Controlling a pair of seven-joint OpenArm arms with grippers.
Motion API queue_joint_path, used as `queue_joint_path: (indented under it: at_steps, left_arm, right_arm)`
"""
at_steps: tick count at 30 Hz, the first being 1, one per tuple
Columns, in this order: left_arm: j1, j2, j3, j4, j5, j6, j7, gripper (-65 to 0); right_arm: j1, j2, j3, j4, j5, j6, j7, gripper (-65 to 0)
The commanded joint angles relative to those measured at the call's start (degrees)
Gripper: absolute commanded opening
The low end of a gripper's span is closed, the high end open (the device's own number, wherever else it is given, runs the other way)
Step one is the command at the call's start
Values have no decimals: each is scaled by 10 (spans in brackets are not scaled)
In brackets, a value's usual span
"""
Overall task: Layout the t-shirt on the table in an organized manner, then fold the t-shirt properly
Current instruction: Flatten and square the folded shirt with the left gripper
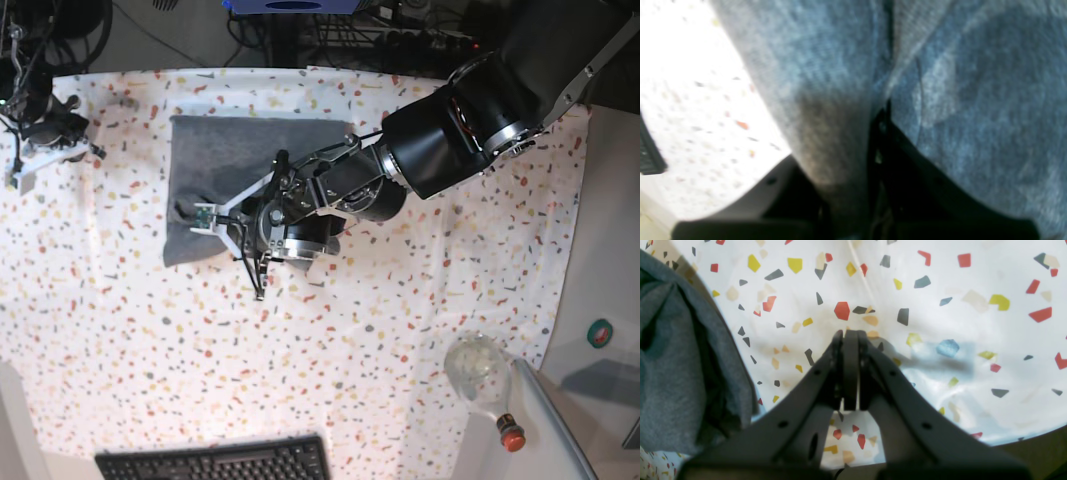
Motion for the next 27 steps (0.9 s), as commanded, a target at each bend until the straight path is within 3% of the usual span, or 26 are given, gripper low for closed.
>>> queue_joint_path:
  at_steps: [1,3,9,13,21,24,27]
  left_arm:
    - [-19,4,3,18,-4,6,-6,-650]
    - [-20,3,4,33,-4,6,-6,-640]
    - [-24,2,0,63,1,5,9,-512]
    - [-35,2,4,64,-5,5,47,-392]
    - [-38,2,-7,65,-6,5,48,-188]
    - [-30,2,-66,98,-6,5,48,-143]
    - [-1,2,-169,164,-6,5,69,-160]
  right_arm:
    - [1,7,2,7,1,3,9,-650]
    - [1,7,1,7,1,3,9,-650]
    - [1,7,1,7,1,3,9,-650]
    - [1,7,1,7,1,3,9,-650]
    - [7,7,1,7,2,3,9,-650]
    - [8,7,1,8,2,3,9,-650]
    - [8,7,1,10,2,3,9,-650]
